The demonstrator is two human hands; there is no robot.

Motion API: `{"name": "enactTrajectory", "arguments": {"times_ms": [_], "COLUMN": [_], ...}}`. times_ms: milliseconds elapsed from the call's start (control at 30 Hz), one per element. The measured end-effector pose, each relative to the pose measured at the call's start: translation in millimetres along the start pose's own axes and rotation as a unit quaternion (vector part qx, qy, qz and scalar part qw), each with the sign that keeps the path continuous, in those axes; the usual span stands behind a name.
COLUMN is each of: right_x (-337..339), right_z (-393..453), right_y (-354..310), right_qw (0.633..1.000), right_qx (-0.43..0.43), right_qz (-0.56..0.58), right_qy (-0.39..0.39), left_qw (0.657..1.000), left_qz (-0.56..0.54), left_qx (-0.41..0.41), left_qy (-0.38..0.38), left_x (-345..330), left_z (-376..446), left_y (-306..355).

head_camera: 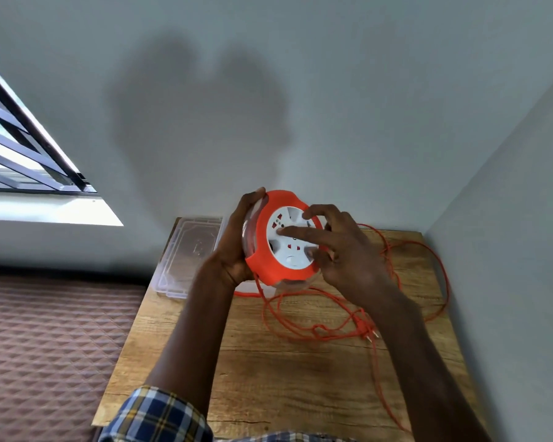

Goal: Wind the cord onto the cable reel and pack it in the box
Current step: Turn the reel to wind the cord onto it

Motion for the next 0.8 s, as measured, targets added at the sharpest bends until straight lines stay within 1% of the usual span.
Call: {"name": "enactTrajectory", "arguments": {"times_ms": [133, 233, 367, 467, 567, 633, 733, 800], "right_x": [-4.0, -3.2, -5.5, -6.6, 0.1, 3.6, -1.4, -9.5], "right_z": [0.3, 0.5, 1.5, -1.2, -5.1, -8.3, -12.2, -11.8], "right_y": [-7.6, -8.1, -2.4, -2.6, 8.4, 11.5, 3.9, -1.4], "right_qw": [0.998, 0.995, 1.000, 1.000, 0.993, 0.988, 0.980, 0.979], "right_qx": [0.038, 0.055, 0.022, 0.009, -0.070, -0.104, -0.108, -0.119], "right_qz": [0.044, 0.071, 0.015, 0.008, 0.045, 0.028, -0.023, -0.009], "right_qy": [-0.036, -0.030, -0.016, 0.027, 0.085, 0.115, 0.167, 0.168], "left_qw": [1.000, 1.000, 1.000, 1.000, 1.000, 0.999, 0.999, 0.999], "left_qz": [0.002, -0.007, -0.004, 0.012, 0.018, 0.026, 0.032, 0.035], "left_qx": [0.009, 0.005, 0.008, 0.002, -0.001, 0.003, 0.016, 0.023], "left_qy": [-0.020, -0.019, -0.014, -0.004, 0.011, 0.023, 0.030, 0.019], "left_x": [1.1, 1.4, 2.7, 4.7, 6.5, 9.0, 6.5, 0.1], "left_z": [-2.6, -1.5, -2.2, -2.4, -2.2, -2.0, -0.6, 0.2], "left_y": [-3.6, -1.8, -0.8, 0.6, 1.3, -0.8, -6.1, -8.0]}}
Point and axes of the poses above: each hand's wrist, its own z-axis towards the middle knuckle, its own x-axis out of the back of the hand, y = z × x, the point moved 8 cm from there along z, towards the middle knuckle, and after that the axes turned 2 degrees about y, right-handed, at the moved point
